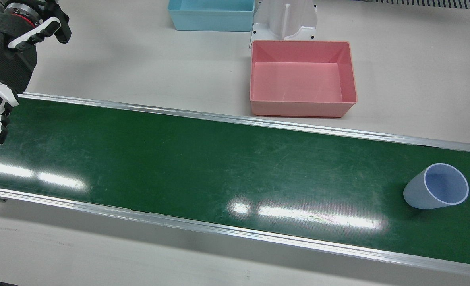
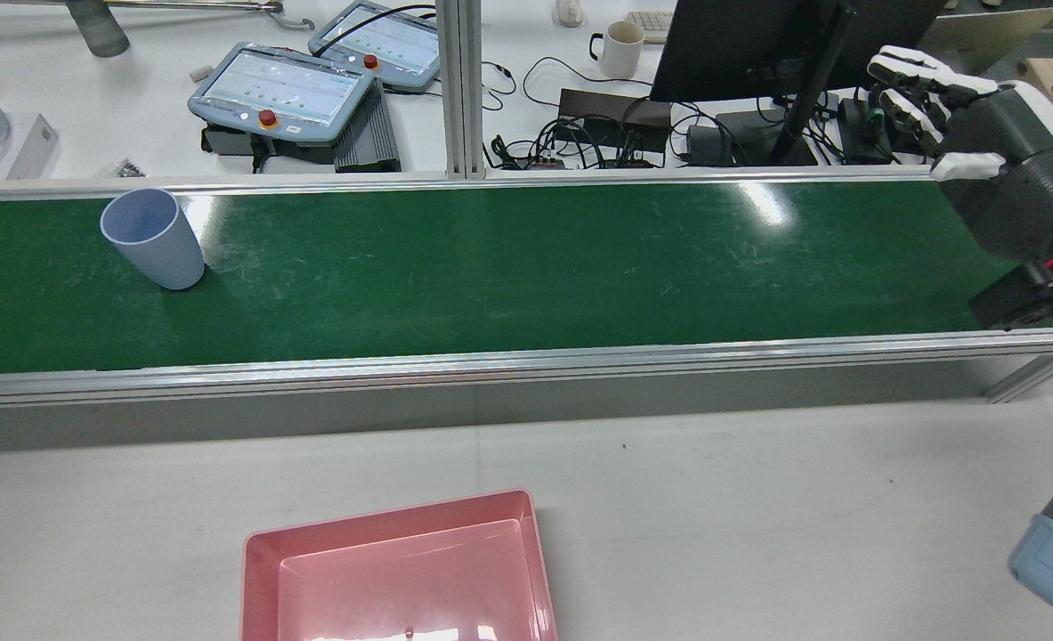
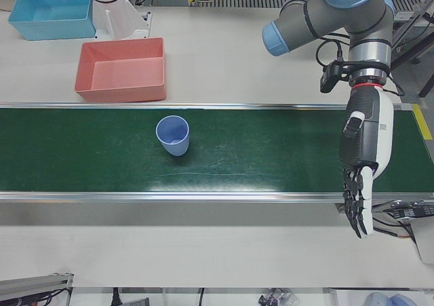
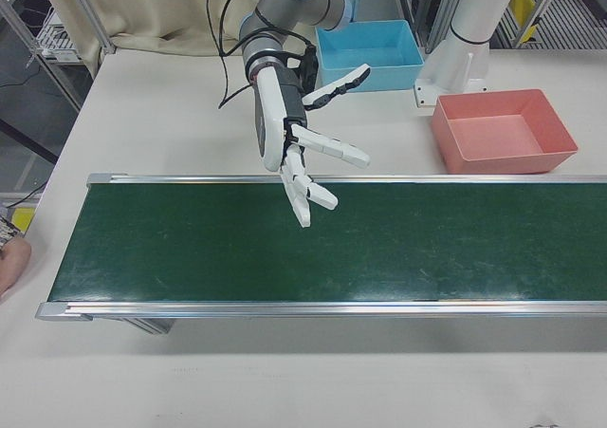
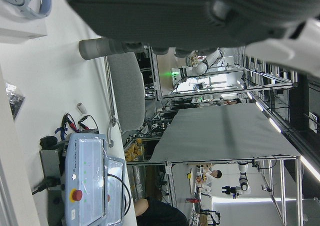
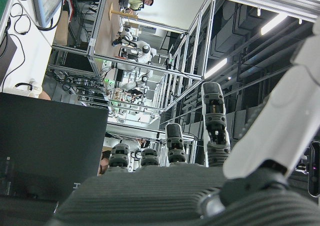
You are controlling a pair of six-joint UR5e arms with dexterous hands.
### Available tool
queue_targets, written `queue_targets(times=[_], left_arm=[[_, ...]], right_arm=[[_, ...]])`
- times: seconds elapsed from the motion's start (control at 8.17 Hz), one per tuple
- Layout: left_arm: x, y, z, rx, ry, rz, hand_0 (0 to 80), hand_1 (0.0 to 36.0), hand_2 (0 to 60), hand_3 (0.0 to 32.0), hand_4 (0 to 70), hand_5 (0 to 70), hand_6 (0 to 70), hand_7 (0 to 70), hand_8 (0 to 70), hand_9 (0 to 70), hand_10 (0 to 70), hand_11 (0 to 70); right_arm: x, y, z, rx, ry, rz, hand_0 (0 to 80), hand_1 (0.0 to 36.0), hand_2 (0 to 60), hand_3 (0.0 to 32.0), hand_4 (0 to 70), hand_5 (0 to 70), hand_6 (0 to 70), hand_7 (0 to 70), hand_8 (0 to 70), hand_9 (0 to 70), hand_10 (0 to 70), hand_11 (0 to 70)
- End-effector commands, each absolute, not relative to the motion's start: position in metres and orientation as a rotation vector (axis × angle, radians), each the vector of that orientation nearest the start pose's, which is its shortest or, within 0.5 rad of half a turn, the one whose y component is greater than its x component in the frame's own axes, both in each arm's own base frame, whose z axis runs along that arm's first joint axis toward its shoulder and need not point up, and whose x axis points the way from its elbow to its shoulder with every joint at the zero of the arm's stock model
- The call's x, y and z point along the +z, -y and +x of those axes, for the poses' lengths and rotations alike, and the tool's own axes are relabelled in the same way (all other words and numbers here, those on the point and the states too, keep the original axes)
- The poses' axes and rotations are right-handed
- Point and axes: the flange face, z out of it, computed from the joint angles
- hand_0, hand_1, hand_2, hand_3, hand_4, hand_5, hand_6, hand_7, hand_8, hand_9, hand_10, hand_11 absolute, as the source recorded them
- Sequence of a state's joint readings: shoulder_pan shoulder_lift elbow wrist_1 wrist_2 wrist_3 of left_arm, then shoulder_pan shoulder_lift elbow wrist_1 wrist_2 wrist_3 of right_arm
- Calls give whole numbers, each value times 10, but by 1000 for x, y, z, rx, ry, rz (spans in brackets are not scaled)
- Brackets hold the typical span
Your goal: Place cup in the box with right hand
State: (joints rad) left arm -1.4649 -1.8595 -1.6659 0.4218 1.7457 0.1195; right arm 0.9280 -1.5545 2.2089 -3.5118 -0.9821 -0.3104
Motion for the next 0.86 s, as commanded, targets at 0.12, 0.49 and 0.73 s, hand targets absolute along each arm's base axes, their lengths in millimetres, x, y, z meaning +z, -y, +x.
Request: queue_targets(times=[0.12,0.49,0.73], left_arm=[[527,588,-54,-2040,-1996,-168,0,0,0,0,0,0,0,0,0,0,0,0],[527,588,-54,-2040,-1996,-168,0,0,0,0,0,0,0,0,0,0,0,0],[527,588,-54,-2040,-1996,-168,0,0,0,0,0,0,0,0,0,0,0,0]], right_arm=[[426,454,-105,-2030,-2553,-149,483,10,0,54,306,26,52,293,21,78,58,91],[428,453,-106,-2039,-2550,-152,485,16,0,36,332,28,59,323,27,90,63,99],[428,454,-108,-2035,-2554,-143,484,13,0,54,324,28,59,322,29,92,68,105]])
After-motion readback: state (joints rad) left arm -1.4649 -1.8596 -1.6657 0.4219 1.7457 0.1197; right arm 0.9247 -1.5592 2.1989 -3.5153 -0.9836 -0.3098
